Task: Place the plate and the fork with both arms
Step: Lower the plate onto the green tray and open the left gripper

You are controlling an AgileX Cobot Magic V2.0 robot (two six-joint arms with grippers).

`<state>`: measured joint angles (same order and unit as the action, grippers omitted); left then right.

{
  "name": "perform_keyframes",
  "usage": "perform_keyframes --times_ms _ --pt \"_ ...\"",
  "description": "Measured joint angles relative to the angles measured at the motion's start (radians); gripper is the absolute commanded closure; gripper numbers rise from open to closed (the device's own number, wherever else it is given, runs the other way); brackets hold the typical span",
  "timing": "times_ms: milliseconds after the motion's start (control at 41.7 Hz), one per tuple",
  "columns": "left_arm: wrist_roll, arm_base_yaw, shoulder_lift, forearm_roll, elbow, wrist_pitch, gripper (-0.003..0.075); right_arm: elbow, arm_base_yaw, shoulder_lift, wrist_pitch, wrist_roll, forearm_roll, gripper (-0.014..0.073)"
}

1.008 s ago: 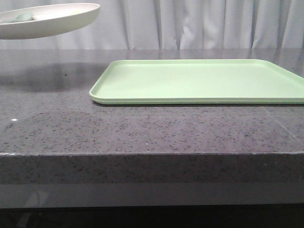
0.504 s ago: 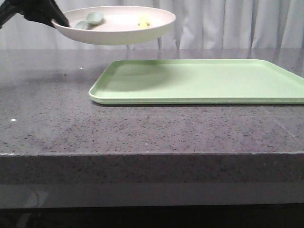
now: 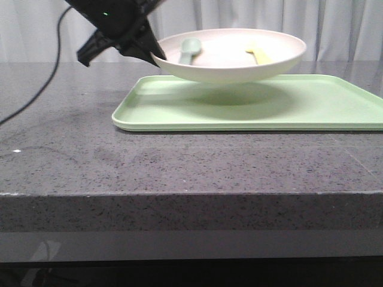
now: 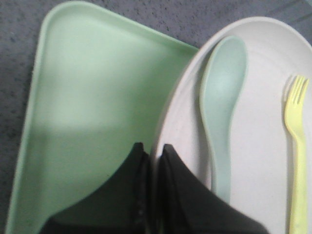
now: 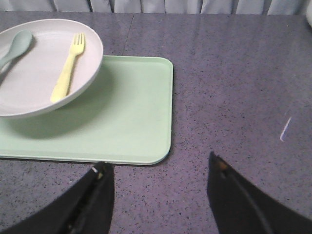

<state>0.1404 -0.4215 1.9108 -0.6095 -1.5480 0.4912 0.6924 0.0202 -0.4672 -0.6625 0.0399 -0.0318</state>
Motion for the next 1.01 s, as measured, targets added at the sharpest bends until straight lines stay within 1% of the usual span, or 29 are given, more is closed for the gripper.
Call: perform_keyframes --times_ms 144,264,336,432,624,720,864,912,1008 --pt "0.084 -0.042 0.031 0.077 0.0 -0.012 0.0741 0.0 0.0 0.0 0.0 0.0 0.0 0.0145" --pt "0.196 -0.067 0.041 0.225 0.0 -0.011 0.0741 0.0 0.0 0.0 0.0 0.0 0.0 0.0145" --pt "0.247 -0.077 0.043 0.284 0.0 -0.012 0.0741 0.0 0.0 0.0 0.0 0.0 0.0 0.0145" --pt "0.276 -0.078 0.043 0.305 0.0 -0.012 0.074 0.0 0.0 0.0 0.0 0.0 0.0 0.0145" --pt "0.288 -0.078 0.043 0.313 0.0 0.0 0.0731 0.0 0.0 0.0 0.0 0.0 0.0 0.0145" --pt "0.291 -0.078 0.043 0.315 0.0 0.002 0.0685 0.0 0.0 0.0 0.0 0.0 0.0 0.0145" --pt "0.291 -0.078 0.043 0.317 0.0 0.006 0.0559 0.0 0.0 0.0 0.0 0.0 0.0 0.0145" --pt "0.291 -0.078 0.043 0.319 0.0 0.006 0.0499 0.0 0.0 0.0 0.0 0.0 0.0 0.0145" --pt "0.291 -0.078 0.043 0.319 0.0 0.006 0.0437 0.0 0.0 0.0 0.0 0.0 0.0 0.0145"
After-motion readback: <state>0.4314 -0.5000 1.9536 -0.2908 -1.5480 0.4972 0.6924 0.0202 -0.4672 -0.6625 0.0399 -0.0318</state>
